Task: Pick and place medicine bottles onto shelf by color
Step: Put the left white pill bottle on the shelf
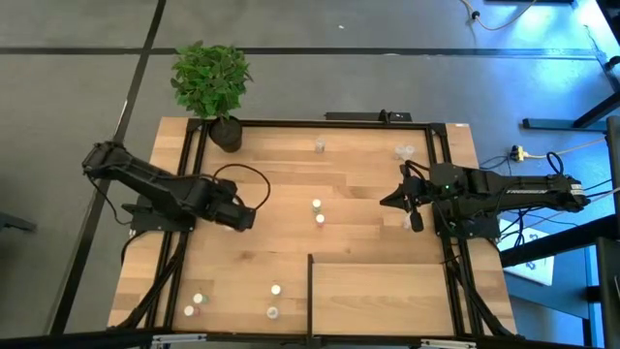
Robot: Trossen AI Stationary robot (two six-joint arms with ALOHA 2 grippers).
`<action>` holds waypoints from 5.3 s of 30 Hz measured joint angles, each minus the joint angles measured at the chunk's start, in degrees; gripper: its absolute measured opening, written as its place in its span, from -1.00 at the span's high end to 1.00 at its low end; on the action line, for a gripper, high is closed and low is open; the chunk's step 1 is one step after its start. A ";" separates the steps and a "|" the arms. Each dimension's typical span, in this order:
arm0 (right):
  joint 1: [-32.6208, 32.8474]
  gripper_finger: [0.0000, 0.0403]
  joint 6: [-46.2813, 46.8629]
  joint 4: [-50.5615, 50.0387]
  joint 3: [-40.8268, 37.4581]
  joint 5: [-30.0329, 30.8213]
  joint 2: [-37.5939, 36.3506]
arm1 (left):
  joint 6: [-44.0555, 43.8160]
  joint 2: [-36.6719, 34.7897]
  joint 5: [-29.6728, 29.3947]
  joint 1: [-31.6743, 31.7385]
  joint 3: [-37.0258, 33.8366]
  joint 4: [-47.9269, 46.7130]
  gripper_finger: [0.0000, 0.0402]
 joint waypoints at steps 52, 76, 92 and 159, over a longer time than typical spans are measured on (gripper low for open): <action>0.00 0.91 -0.11 -0.02 0.00 0.00 0.01 | 10.42 5.91 1.42 5.91 -16.44 9.81 -0.60; -0.02 0.91 -0.07 -0.02 0.00 0.01 0.01 | 10.38 5.91 1.08 5.78 -16.44 9.76 -0.23; -0.01 0.91 -0.11 -0.02 0.00 0.02 0.01 | 10.51 5.91 0.17 5.85 -16.44 10.01 0.13; 0.00 0.91 0.02 -0.03 0.00 0.00 0.02 | 58.94 18.21 -5.52 8.81 16.97 17.99 0.37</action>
